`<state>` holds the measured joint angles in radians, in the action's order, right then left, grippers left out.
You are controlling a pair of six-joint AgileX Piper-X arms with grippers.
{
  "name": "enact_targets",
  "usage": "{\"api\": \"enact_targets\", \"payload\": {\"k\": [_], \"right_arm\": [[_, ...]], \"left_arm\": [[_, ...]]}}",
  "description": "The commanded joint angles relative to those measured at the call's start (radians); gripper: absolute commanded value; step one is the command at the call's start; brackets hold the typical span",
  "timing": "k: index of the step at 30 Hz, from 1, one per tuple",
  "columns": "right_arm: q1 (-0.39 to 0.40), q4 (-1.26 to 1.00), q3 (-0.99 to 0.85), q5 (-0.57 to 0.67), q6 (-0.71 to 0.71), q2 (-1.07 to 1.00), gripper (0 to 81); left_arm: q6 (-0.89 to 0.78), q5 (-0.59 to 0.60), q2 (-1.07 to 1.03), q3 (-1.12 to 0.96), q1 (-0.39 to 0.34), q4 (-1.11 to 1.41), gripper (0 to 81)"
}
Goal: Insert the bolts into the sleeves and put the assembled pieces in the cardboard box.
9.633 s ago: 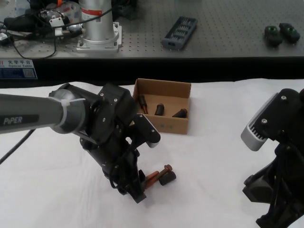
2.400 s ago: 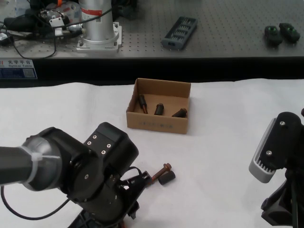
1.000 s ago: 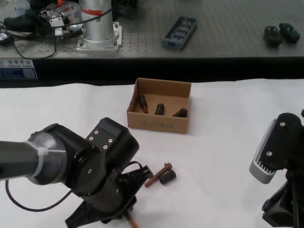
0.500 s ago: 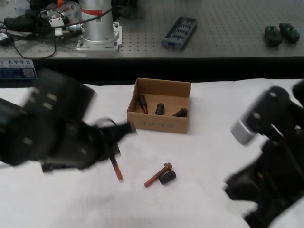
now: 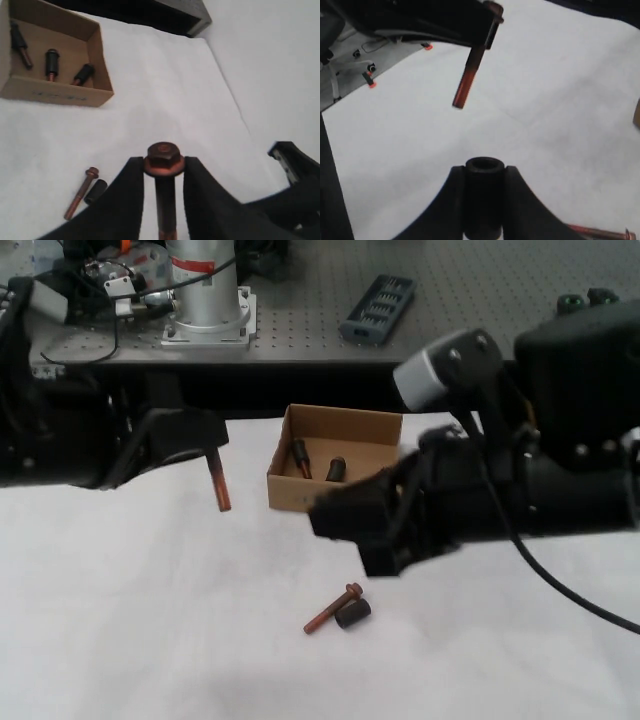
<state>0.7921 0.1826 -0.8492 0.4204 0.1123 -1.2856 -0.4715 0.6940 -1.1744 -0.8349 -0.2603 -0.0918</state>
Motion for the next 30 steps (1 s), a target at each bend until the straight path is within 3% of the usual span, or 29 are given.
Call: {"api": "enact_targets", "payload": {"k": [1, 17, 30], "right_arm": [[0.002, -0.077, -0.004, 0.045, 0.036, -0.034, 1.9], [0.103, -0.145, -0.007, 0.063, 0.063, -0.061, 1.9], [0.107, -0.309, -0.007, 0.062, 0.187, -0.061, 1.9]], "left_arm": [[0.038, 0.057, 0.023, -0.005, 0.004, 0.02, 0.6], [0.052, 0.106, 0.038, -0.005, 0.004, 0.246, 0.6], [0.045, 0.073, 0.038, -0.005, -0.002, 0.25, 0.6]]}}
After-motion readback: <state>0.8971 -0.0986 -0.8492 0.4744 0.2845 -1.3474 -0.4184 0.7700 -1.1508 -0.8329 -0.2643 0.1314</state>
